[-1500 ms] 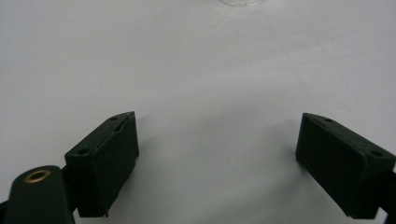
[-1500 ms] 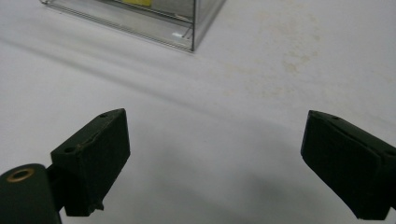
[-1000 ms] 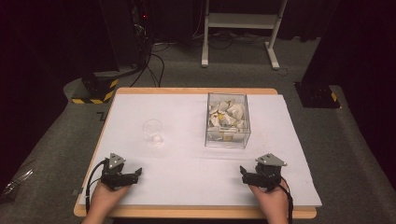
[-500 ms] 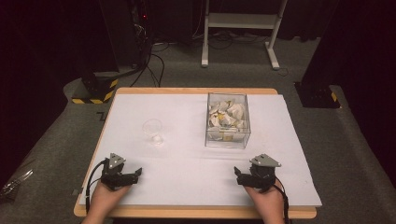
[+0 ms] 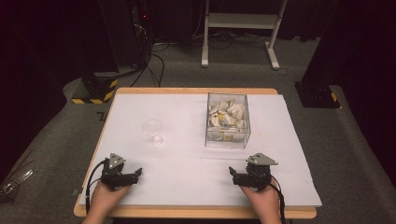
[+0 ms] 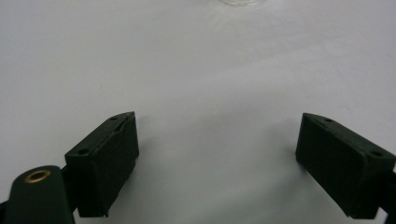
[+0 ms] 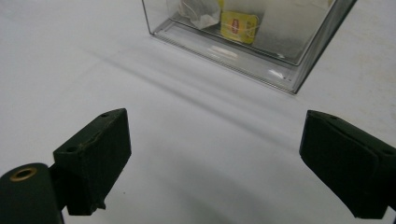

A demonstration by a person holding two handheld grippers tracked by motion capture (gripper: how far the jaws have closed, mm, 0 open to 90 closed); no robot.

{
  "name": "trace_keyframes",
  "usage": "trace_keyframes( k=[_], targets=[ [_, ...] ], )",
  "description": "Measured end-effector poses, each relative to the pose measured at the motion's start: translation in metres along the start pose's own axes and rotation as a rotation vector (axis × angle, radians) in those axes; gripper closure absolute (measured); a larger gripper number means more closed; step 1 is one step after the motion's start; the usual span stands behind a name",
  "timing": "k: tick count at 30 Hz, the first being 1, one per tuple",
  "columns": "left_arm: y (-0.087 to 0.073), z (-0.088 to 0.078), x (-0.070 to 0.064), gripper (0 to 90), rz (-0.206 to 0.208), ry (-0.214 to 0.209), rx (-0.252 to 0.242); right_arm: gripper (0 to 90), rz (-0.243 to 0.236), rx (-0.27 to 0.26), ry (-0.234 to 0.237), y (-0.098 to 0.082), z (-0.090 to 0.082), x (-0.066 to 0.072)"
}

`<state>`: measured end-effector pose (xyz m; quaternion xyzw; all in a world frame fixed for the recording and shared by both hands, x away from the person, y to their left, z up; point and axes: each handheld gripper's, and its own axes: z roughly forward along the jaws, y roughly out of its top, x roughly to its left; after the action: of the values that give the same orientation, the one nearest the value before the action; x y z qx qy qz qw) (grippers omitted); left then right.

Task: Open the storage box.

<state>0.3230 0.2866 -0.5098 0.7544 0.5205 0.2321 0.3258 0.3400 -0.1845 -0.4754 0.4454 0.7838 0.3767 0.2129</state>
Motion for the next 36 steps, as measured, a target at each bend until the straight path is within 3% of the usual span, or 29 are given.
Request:
trace_keyframes(
  k=[8,17,36],
  targets=[
    [0.0,0.0,0.0,13.4,-0.004,-0.002,0.0,10.2,-0.016,0.003,0.004,0.006,0.0,-0.001],
    [0.0,0.0,0.0,13.4,-0.004,-0.001,0.0,12.0,0.015,-0.001,0.005,0.015,0.009,-0.004],
    [0.0,0.0,0.0,13.4,-0.002,0.0,-0.001,19.8,0.034,-0.068,0.02,0.036,0.019,0.002]
  ],
)
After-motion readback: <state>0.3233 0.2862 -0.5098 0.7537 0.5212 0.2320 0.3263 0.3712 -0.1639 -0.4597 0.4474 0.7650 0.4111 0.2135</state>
